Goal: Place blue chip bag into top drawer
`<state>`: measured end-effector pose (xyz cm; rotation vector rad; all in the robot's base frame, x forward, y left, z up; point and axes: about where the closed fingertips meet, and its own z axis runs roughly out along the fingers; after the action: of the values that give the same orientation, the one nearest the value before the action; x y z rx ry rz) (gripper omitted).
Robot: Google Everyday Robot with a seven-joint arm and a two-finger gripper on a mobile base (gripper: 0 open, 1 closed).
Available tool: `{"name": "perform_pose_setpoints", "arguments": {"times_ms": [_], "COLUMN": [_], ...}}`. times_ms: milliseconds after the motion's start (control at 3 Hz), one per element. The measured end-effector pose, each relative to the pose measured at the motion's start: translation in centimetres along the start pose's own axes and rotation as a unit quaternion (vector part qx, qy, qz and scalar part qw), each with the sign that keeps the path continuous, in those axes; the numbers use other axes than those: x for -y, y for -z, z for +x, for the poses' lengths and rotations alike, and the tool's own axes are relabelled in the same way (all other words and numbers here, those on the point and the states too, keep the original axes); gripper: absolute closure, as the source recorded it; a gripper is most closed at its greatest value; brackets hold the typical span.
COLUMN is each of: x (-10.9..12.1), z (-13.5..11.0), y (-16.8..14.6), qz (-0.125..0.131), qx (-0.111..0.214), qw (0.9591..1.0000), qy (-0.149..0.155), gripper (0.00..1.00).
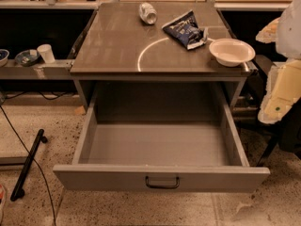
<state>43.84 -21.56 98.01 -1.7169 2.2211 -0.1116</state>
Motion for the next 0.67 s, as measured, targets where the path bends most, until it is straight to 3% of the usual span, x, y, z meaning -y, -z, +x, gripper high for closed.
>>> {"name": "perform_pose_setpoints", "arguments": {"times_ms": [667], "x": [0.61], "z": [0.07], "y": [-0.31], "qz": [0.0], "qx": [-0.004], "qw": [0.9999], "qy": [-0.014], "gripper": [0.0]}}
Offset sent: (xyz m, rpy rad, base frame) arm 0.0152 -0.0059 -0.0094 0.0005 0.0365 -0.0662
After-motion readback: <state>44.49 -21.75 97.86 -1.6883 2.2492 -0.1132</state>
